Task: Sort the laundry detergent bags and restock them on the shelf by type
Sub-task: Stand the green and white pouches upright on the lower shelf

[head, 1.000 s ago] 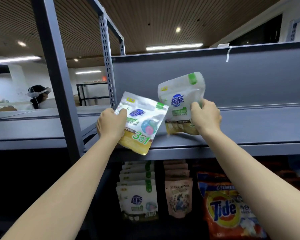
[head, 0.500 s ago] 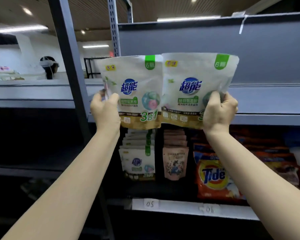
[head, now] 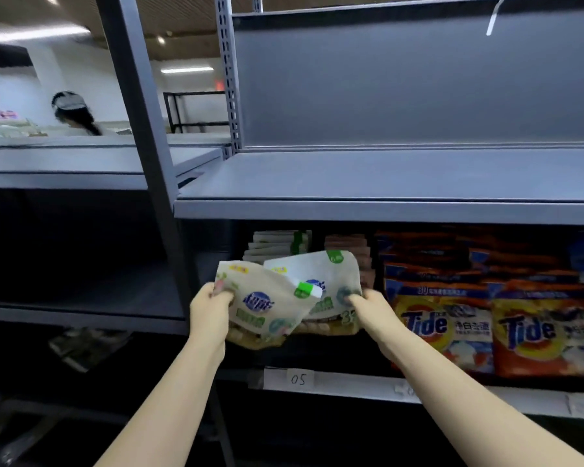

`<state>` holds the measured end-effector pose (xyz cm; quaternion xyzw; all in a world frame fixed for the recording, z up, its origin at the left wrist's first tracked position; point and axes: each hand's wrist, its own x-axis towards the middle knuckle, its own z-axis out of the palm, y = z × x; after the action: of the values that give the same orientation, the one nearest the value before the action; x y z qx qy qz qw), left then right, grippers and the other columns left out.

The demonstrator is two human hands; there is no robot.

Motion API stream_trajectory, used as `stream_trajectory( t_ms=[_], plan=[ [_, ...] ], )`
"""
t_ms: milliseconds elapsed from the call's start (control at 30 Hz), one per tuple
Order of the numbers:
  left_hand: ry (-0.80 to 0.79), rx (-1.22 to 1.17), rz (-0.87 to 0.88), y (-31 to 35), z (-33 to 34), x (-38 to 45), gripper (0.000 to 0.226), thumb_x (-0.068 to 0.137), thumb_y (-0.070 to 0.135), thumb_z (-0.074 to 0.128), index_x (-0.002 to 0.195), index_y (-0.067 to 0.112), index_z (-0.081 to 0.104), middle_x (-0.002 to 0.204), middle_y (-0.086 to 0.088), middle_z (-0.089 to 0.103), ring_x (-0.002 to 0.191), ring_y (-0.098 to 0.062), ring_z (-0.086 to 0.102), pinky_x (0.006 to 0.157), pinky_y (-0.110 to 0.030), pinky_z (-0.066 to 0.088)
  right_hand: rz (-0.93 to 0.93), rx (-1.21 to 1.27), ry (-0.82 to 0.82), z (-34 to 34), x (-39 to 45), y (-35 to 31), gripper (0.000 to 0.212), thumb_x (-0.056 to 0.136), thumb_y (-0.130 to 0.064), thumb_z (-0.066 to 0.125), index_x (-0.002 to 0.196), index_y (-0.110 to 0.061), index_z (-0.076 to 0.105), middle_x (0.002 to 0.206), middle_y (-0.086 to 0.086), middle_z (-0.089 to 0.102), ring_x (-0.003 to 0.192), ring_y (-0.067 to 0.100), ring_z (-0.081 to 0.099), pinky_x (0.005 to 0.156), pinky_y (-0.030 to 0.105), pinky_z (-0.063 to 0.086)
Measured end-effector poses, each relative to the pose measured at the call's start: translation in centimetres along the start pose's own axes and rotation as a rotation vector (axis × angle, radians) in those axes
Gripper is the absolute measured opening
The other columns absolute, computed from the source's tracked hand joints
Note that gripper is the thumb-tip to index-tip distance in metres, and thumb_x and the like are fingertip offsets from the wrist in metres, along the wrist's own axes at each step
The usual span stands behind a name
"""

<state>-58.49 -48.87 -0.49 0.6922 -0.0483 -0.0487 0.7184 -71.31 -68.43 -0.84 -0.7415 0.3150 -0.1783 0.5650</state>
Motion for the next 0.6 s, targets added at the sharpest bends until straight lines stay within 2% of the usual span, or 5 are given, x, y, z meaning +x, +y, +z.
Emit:
stream_trajectory(
  t_ms=[233,367,433,533,600],
  plan=[
    [0.003,-0.069,-0.298,-6.0,-1.2,2.2,0.024,0.089,0.001,0.049,0.104,0.011,0.064,0.085,-0.007,0.062,0.085,-0.023,0.055,0.073,-0.032,0.04,0.338,0.182,-0.061,4.7,2.9,4.3,0.043,0.091,-0.019,0.061,0.13,-0.002,0.051,0.123,0.017,0.06,0.094,0.025,0.058,0.06,0.029,0.046],
    [-0.02,-0.1,-0.454,-7.8,-1.1,4.1,0.022,0.089,0.002,0.05,0.108,0.006,0.061,0.073,-0.009,0.054,0.067,-0.019,0.046,0.066,-0.031,0.034,0.341,0.156,-0.041,8.3,5.1,5.4,0.044,0.096,-0.018,0.054,0.138,-0.005,0.044,0.137,0.01,0.05,0.123,0.027,0.05,0.103,0.036,0.041],
    [-0.06,-0.126,-0.501,-8.2,-1.0,4.9,0.018,0.091,0.004,0.05,0.107,0.007,0.058,0.077,-0.01,0.056,0.069,-0.021,0.049,0.077,-0.034,0.037,0.332,0.138,-0.035,9.6,6.1,5.9,0.037,0.098,-0.016,0.049,0.134,-0.009,0.049,0.131,0.011,0.056,0.113,0.024,0.057,0.091,0.03,0.049],
    [-0.081,-0.17,-0.516,-8.9,-0.5,6.1,0.021,0.092,0.004,0.051,0.112,0.007,0.056,0.092,-0.012,0.062,0.082,-0.025,0.055,0.084,-0.037,0.039,0.326,0.164,-0.054,10.7,6.5,5.3,0.027,0.099,-0.012,0.043,0.121,-0.011,0.057,0.101,0.005,0.063,0.078,0.012,0.059,0.051,0.011,0.047],
    [-0.063,-0.196,-0.549,-9.5,0.0,7.0,0.03,0.09,0.002,0.054,0.119,0.005,0.056,0.102,-0.015,0.061,0.092,-0.029,0.056,0.084,-0.039,0.042,0.298,0.114,-0.093,10.6,6.9,5.4,0.025,0.101,-0.015,0.04,0.123,-0.018,0.052,0.108,-0.002,0.054,0.088,0.009,0.056,0.061,0.009,0.045]
  ],
)
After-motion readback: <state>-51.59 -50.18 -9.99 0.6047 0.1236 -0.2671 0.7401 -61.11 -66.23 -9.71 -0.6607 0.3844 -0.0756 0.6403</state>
